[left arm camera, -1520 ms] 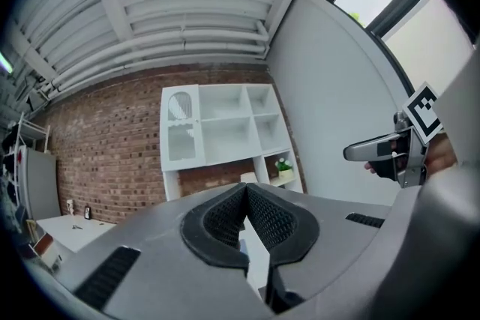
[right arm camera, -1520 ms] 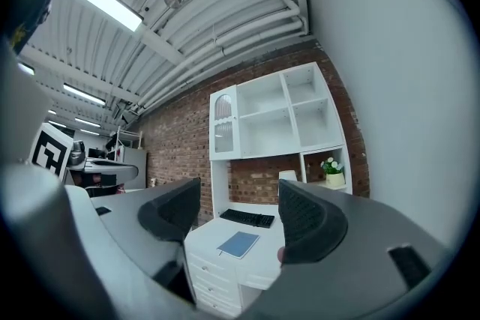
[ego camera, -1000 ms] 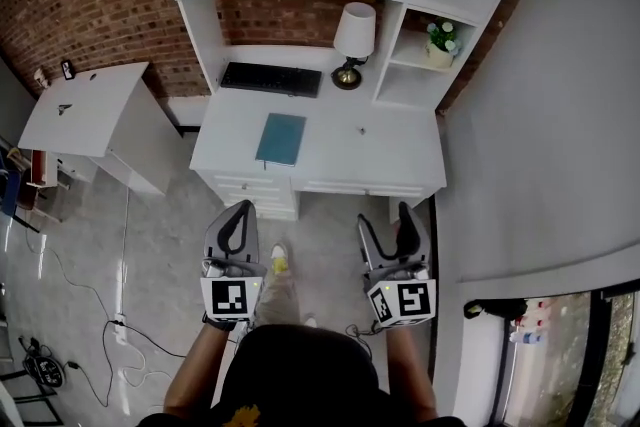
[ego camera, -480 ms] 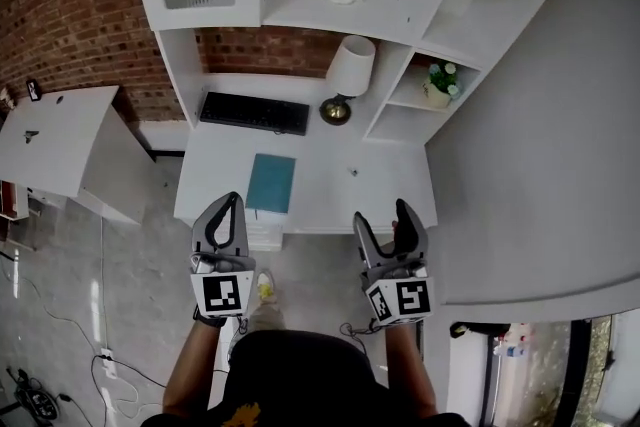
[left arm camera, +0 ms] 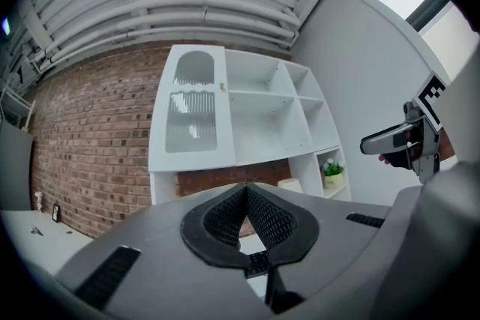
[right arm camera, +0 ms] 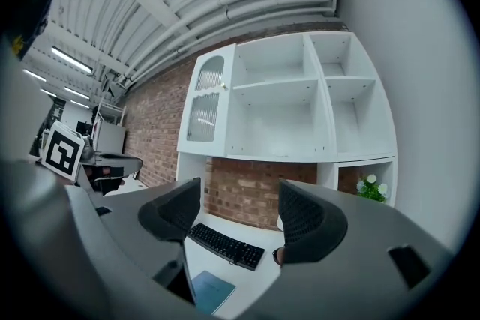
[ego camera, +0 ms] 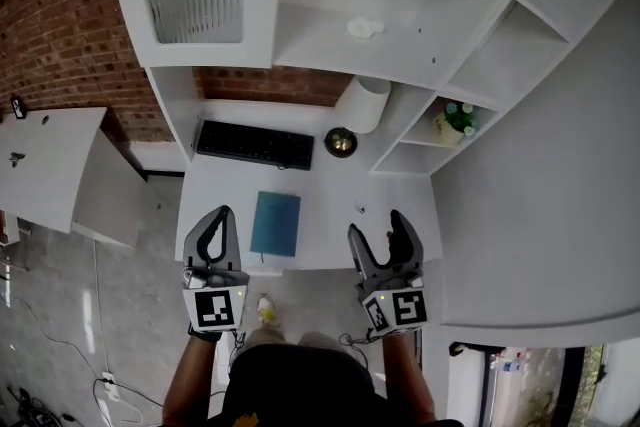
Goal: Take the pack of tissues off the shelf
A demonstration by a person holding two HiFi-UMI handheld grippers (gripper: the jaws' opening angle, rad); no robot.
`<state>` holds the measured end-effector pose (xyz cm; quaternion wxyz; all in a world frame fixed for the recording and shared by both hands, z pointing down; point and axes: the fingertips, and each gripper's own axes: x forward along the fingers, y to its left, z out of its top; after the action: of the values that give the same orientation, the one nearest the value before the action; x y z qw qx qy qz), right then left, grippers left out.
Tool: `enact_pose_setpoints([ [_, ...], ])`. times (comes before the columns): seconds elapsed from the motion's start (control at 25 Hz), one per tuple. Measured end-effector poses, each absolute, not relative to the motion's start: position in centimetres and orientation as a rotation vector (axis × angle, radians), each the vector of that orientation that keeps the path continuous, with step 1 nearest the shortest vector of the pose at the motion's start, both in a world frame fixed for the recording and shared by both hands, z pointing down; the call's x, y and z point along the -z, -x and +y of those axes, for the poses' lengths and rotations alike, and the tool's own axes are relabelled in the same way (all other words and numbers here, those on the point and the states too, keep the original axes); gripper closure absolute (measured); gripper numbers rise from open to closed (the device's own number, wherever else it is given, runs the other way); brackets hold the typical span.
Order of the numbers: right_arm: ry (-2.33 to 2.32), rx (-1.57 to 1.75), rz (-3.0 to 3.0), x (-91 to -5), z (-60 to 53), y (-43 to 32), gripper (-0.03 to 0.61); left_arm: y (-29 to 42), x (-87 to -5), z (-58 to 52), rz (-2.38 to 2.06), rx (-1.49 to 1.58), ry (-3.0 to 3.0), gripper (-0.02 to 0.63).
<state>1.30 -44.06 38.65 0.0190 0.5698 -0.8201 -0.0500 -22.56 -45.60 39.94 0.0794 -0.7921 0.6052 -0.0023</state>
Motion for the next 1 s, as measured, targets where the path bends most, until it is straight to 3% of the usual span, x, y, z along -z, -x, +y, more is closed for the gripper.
enact_pose_setpoints([
  [1.0, -1.785, 0.344, -2.605, -31.6, -58.8, -6.1, 0.252, 14.4, -35.5, -62.4, 1.676, 0.132, 2.412, 0.603],
])
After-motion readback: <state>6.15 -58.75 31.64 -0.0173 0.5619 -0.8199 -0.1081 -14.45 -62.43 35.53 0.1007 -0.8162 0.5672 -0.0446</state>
